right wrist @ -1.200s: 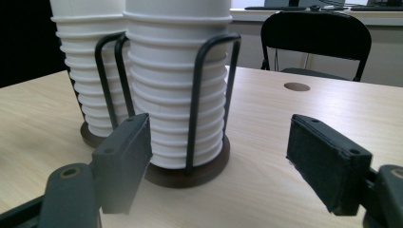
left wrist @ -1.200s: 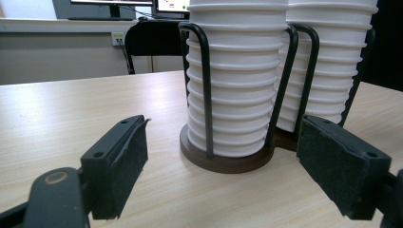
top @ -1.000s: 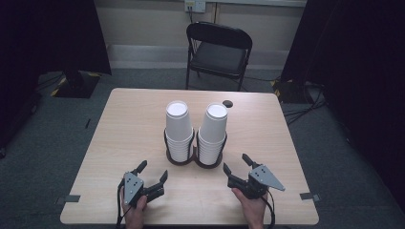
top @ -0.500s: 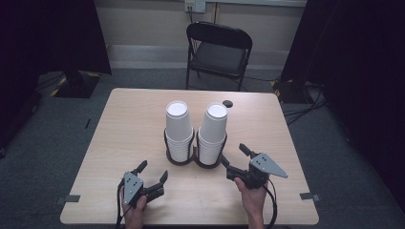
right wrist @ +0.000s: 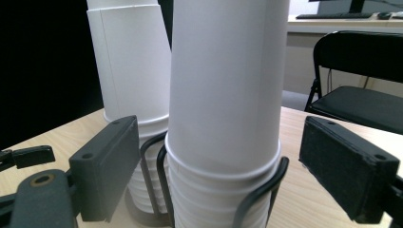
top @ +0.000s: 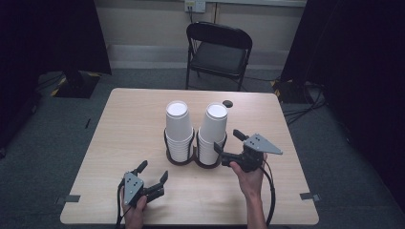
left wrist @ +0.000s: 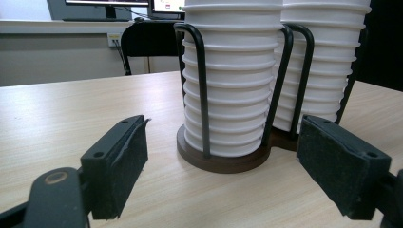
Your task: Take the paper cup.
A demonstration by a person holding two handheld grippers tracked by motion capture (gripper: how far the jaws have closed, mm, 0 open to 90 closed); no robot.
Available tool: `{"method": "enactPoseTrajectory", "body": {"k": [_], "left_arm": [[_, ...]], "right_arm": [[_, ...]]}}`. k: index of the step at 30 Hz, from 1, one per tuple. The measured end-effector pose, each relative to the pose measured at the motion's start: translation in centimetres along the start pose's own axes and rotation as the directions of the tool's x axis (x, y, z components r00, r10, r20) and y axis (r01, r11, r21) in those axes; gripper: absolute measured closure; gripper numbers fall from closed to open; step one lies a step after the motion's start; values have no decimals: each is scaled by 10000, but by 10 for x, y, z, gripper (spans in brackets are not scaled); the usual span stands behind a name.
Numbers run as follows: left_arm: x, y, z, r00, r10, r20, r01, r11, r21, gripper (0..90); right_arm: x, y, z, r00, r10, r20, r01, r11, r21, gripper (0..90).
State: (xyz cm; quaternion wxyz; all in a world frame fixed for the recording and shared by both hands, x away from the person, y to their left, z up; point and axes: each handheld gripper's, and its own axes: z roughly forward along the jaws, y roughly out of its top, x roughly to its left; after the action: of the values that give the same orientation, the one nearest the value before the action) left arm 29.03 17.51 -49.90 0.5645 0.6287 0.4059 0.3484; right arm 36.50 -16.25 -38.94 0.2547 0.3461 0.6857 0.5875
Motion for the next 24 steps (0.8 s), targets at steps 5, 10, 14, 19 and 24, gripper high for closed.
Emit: {"method": "enactPoseTrajectory", "body": {"k": [5,10,14,19,24], "left_arm": [[0,0,0,10000,18,-7,-18,10000,4,173],[1,0,0,10000,-8,31,8,10000,18,173],[0,0,0,10000,2,19,-2,10000,1,173],[0,0,0,10000,-3,24,3,10000,1,174],[0,0,0,10000,1,25,-1,10000,-2,173]], "right_arm": [[-2,8,7,9999,-144,22,144,9997,175,133],[-6,12,20,9998,-152,157,146,9992,375,134],[-10,15,27,10000,-69,-23,69,9994,327,134],[-10,21,38,9996,-93,-259,103,9991,417,133],[-11,21,49,9995,-148,-293,164,9984,536,133]]}}
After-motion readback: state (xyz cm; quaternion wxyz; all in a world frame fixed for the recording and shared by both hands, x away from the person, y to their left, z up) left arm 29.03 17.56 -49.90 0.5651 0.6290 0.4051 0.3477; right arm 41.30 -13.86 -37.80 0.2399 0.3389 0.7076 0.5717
